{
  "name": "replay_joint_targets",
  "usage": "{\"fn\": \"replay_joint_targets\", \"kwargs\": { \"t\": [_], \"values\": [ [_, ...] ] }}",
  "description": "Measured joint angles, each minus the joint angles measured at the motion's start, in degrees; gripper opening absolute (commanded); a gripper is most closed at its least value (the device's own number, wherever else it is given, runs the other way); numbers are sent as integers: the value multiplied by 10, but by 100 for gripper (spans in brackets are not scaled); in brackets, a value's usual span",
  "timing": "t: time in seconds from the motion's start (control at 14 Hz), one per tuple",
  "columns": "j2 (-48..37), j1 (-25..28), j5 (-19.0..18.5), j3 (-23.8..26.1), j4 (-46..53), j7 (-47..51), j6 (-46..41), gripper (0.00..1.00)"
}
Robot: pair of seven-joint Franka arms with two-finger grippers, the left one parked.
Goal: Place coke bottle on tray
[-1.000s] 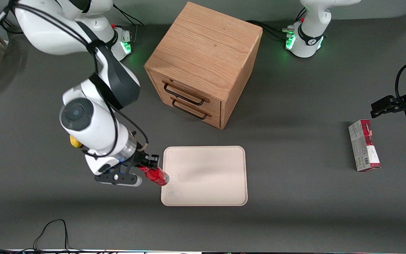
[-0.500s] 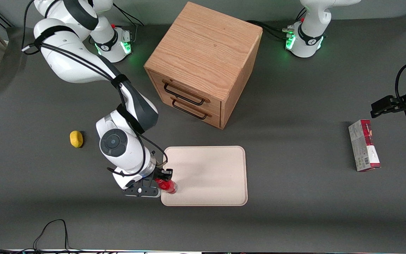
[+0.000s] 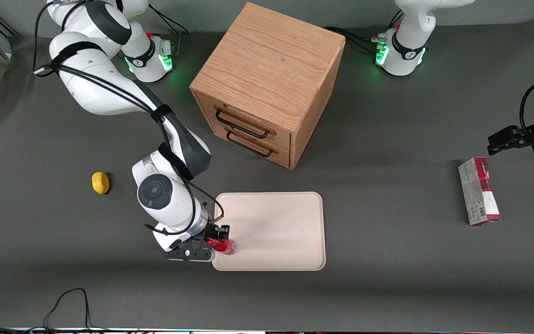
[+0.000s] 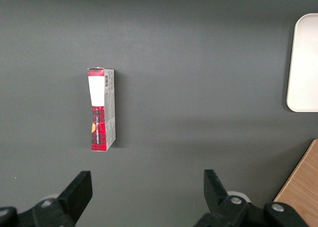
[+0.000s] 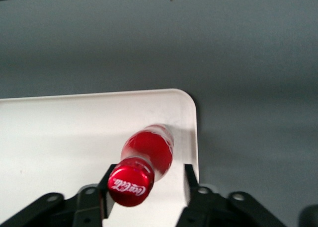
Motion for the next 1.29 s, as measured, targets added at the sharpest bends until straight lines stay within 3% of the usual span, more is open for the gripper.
{"fn": "replay_joint_targets", "kwargs": {
  "t": [0.36, 0.64, 0.93, 1.07, 1.29],
  "values": [
    [-1, 0, -5, 0, 8, 3, 18, 100],
    [-55, -1, 3, -12, 21, 3, -100, 100],
    [-187, 31, 156, -155, -47, -95, -170, 100],
    [-273, 40, 186, -214, -128, -151, -194, 100],
    [-404, 50, 199, -287, -261, -207, -218, 100]
  ]
}}
